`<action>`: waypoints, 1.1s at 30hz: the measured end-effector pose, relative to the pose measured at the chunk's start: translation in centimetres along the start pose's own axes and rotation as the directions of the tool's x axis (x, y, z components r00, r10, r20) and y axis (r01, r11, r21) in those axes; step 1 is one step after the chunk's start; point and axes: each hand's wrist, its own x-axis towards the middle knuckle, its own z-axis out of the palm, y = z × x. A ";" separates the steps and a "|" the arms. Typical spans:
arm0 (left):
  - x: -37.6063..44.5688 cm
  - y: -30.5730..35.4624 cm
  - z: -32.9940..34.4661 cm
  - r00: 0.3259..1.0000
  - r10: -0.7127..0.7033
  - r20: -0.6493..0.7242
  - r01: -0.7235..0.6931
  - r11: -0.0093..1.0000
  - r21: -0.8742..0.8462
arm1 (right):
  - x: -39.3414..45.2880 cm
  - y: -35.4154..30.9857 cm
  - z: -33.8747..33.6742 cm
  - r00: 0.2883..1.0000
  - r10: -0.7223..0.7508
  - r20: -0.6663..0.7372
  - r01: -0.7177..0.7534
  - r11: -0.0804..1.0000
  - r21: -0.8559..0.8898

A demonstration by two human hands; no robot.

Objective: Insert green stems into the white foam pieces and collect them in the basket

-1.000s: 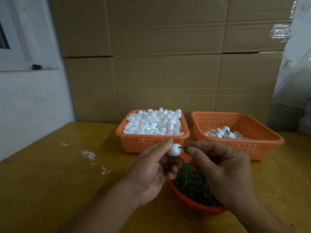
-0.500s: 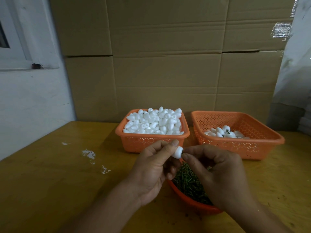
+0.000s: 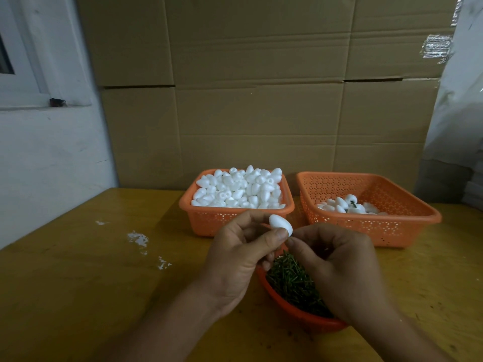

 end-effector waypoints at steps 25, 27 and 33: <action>-0.2 -0.1 0.2 0.971 0.229 0.068 -0.238 0.956 0.172 | -0.4 -1.9 0.6 0.995 0.040 0.089 -0.068 0.941 0.330; -0.3 0.0 0.3 0.969 0.236 0.071 -0.245 0.955 0.167 | -0.4 -1.9 0.7 0.996 0.045 0.082 -0.070 0.941 0.332; -0.3 0.0 0.4 0.970 0.234 0.067 -0.242 0.960 0.144 | -0.5 -2.1 0.8 0.995 0.067 0.077 -0.091 0.926 0.366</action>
